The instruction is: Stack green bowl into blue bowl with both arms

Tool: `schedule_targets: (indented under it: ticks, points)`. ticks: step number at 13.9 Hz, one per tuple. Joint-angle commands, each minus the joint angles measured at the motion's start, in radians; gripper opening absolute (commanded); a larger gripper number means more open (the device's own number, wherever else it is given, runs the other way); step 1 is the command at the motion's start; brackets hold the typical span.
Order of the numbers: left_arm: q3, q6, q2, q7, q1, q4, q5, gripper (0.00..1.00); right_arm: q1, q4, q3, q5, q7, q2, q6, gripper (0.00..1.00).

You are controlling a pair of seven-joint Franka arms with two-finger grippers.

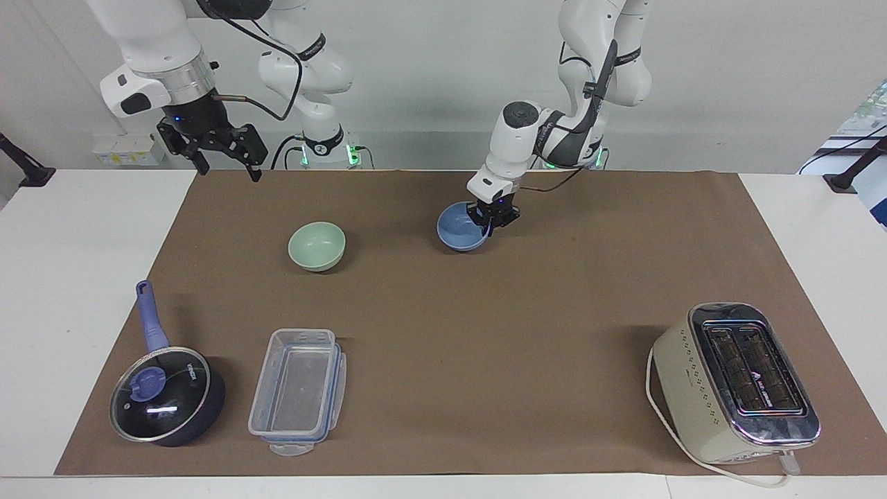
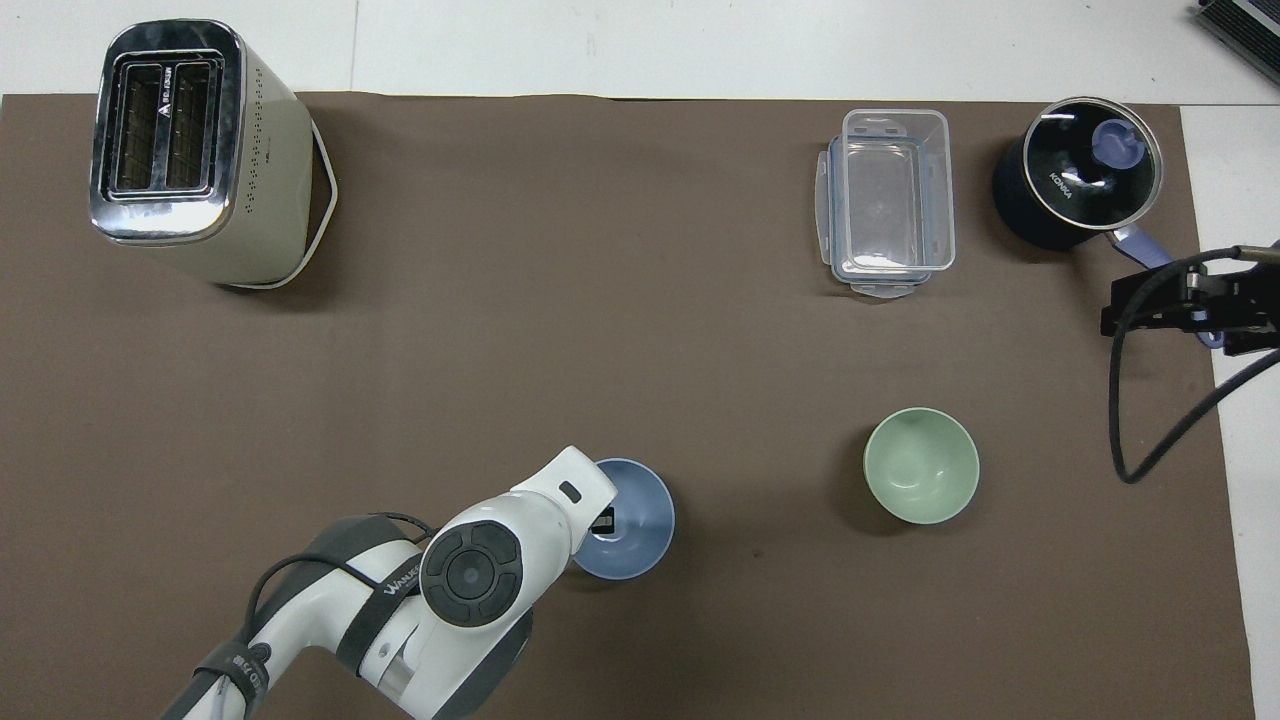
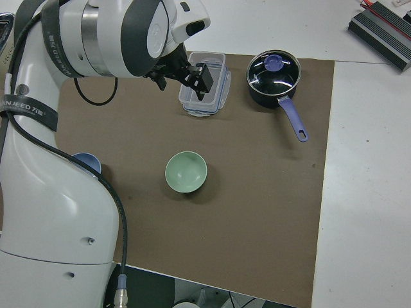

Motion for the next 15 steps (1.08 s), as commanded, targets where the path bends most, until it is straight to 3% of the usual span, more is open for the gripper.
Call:
schedule_targets:
  ticks: [1,10,15]
  points:
    - [0.019,-0.009,-0.013,0.002,-0.002,0.007,-0.007,1.0,-0.012,-0.025,0.001,0.006,-0.026,-0.021,0.006,1.0]
    - [0.022,-0.516,-0.036,0.114,0.202,0.384,0.003,1.0,-0.012,-0.025,0.001,0.006,-0.026,-0.022,0.006,1.0]
    - [0.023,-0.624,-0.039,0.306,0.355,0.495,0.003,1.0,-0.012,-0.025,0.001,0.006,-0.026,-0.022,0.006,1.0]
